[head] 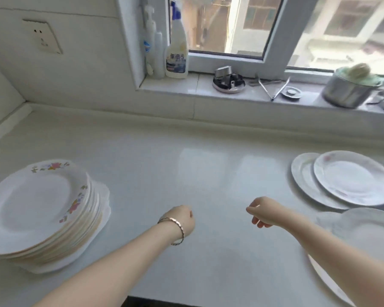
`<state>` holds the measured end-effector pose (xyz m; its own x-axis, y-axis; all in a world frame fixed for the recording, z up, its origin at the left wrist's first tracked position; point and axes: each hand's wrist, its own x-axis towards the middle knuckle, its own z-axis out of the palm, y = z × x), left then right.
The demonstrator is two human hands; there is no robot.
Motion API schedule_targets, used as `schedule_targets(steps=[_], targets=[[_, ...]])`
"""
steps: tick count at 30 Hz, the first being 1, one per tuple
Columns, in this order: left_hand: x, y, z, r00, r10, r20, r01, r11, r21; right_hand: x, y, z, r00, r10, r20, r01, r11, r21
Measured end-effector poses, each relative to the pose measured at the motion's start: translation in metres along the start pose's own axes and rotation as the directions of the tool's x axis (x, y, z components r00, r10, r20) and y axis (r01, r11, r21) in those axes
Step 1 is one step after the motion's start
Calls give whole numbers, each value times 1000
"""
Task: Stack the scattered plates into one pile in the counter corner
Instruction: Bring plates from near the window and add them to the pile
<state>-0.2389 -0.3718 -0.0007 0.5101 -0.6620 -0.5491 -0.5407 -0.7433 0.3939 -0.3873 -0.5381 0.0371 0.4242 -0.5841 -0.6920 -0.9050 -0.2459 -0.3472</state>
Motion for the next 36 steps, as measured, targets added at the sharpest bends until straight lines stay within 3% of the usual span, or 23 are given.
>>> schedule_targets(steps=[5,11,17,25,28,32,36], targets=[[28,124,45,996,90,-14,-89,995,37,2,125,-72,992,56,-109,-50,997,62],[44,255,104,989,132,64,-133,991,10,1,258,-130,960,164,-225,-116,970,213],[61,339,180,972,16,234,37,975,-219,-7,343,-155,931,285,-230,-192,914,357],[70,371,216,945,-265,191,318,882,-348,-13,394,-152,900,378,-215,-243,847,473],[68,370,216,966,-201,160,245,908,-339,-11,401,-157,888,380,-257,-212,837,504],[60,361,218,980,-153,124,196,817,-542,-9,402,-163,865,367,-341,-149,839,523],[59,341,205,978,-196,77,195,708,-679,-6,393,-172,860,344,-378,-124,858,499]])
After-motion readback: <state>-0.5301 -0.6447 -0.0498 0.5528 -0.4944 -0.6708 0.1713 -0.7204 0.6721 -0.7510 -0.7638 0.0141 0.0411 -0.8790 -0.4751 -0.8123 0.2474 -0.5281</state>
